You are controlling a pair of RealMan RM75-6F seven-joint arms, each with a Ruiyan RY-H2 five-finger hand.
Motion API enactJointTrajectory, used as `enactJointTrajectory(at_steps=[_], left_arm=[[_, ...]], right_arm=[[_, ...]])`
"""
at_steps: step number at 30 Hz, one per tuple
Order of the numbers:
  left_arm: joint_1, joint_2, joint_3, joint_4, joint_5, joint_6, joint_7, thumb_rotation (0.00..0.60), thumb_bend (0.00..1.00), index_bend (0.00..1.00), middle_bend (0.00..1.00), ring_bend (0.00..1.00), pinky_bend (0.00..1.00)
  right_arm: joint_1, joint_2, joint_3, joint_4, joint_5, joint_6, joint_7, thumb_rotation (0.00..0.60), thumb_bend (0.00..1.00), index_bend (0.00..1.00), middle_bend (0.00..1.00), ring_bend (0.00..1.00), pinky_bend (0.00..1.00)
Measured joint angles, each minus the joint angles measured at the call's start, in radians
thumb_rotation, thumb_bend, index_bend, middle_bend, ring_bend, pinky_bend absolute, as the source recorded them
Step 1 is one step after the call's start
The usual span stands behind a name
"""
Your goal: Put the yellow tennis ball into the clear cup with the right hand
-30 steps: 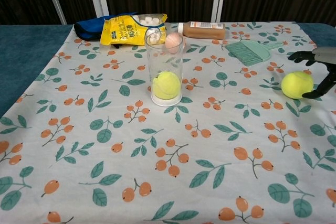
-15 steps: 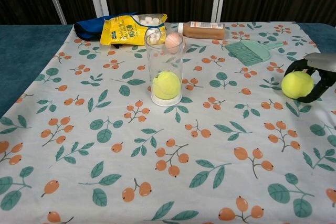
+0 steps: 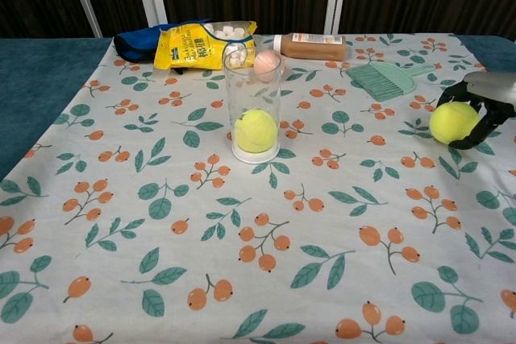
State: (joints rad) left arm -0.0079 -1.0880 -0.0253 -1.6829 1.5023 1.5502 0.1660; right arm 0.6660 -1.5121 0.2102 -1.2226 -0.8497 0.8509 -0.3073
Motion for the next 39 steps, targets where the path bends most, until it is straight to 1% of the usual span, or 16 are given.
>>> enactJointTrajectory(at_steps=[4, 7, 12, 16, 18, 22, 27, 31, 35, 39], left_arm=[[0.001, 0.003, 0.000, -0.002, 0.000, 0.002, -0.004, 0.600, 0.00, 0.15, 0.00, 0.00, 0.06], [0.002, 0.005, -0.001, -0.003, -0.002, 0.003, -0.008, 0.600, 0.00, 0.15, 0.00, 0.00, 0.06], [0.004, 0.011, -0.004, -0.003, -0.009, 0.006, -0.021, 0.600, 0.00, 0.15, 0.00, 0.00, 0.06], [0.006, 0.015, -0.007, -0.003, -0.012, 0.010, -0.032, 0.600, 0.00, 0.14, 0.00, 0.00, 0.06], [0.007, 0.016, -0.007, -0.003, -0.011, 0.011, -0.036, 0.600, 0.00, 0.14, 0.00, 0.00, 0.06], [0.007, 0.017, -0.005, -0.003, -0.016, 0.005, -0.035, 0.600, 0.00, 0.14, 0.00, 0.00, 0.06], [0.006, 0.019, -0.007, -0.005, -0.020, 0.002, -0.034, 0.600, 0.00, 0.14, 0.00, 0.00, 0.06], [0.004, 0.020, -0.008, -0.004, -0.024, -0.002, -0.039, 0.600, 0.00, 0.14, 0.00, 0.00, 0.06], [0.006, 0.024, -0.010, -0.003, -0.026, 0.003, -0.048, 0.600, 0.00, 0.14, 0.00, 0.00, 0.06], [0.007, 0.025, -0.012, -0.001, -0.033, 0.000, -0.057, 0.600, 0.00, 0.14, 0.00, 0.00, 0.06]], right_arm=[[0.000, 0.035, 0.010, -0.052, -0.009, 0.015, -0.001, 0.600, 0.34, 0.50, 0.42, 0.48, 0.11], [0.002, 0.074, 0.020, -0.110, -0.016, 0.027, -0.009, 0.600, 0.34, 0.50, 0.42, 0.48, 0.11], [0.023, 0.166, 0.055, -0.243, -0.006, 0.043, -0.052, 0.600, 0.34, 0.50, 0.42, 0.48, 0.11], [0.059, 0.242, 0.100, -0.361, 0.037, 0.047, -0.098, 0.600, 0.34, 0.50, 0.42, 0.47, 0.11], [0.088, 0.281, 0.128, -0.423, 0.075, 0.049, -0.131, 0.600, 0.34, 0.50, 0.42, 0.46, 0.11], [0.156, 0.325, 0.168, -0.501, 0.155, 0.062, -0.206, 0.600, 0.34, 0.50, 0.42, 0.45, 0.11], [0.247, 0.329, 0.201, -0.551, 0.264, 0.085, -0.274, 0.600, 0.34, 0.50, 0.42, 0.45, 0.11], [0.317, 0.300, 0.213, -0.570, 0.344, 0.105, -0.317, 0.600, 0.34, 0.50, 0.42, 0.45, 0.11], [0.383, 0.242, 0.219, -0.583, 0.409, 0.127, -0.343, 0.600, 0.34, 0.50, 0.42, 0.45, 0.11], [0.435, 0.183, 0.218, -0.583, 0.429, 0.153, -0.361, 0.600, 0.34, 0.50, 0.42, 0.45, 0.11]])
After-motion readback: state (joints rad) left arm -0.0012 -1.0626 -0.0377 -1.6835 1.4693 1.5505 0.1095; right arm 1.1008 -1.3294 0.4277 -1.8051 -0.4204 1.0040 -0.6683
